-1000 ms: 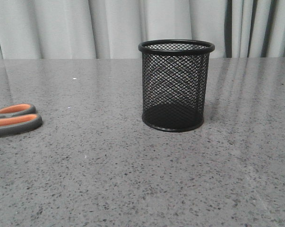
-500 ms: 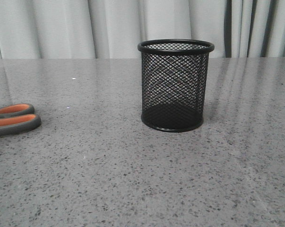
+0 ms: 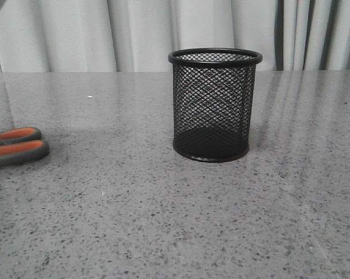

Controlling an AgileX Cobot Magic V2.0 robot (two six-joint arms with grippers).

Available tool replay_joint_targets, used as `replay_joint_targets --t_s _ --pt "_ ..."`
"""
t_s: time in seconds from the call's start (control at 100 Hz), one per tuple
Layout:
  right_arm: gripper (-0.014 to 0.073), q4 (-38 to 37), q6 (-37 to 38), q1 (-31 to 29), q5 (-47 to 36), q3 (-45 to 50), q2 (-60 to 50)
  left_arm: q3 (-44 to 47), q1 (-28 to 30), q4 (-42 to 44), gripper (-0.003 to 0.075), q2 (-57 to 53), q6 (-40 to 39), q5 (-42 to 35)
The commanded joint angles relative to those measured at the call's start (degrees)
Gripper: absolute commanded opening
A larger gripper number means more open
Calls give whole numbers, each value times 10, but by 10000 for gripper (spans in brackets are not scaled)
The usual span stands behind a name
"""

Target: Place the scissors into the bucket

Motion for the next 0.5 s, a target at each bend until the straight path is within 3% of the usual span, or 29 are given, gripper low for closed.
replay_joint_targets --t_s 0.0,0.09,0.33,0.49 --pt "503 -6 -6 1 -45 -13 7 -18 17 -39 404 10 56 8" --pt "503 -7 -6 1 -48 -4 7 -18 30 -56 442 32 75 14" --pt "503 -7 -6 1 -49 18 7 -18 54 -57 443 72 82 10" --pt "503 -7 -6 1 -50 18 7 -18 67 -111 442 97 137 9"
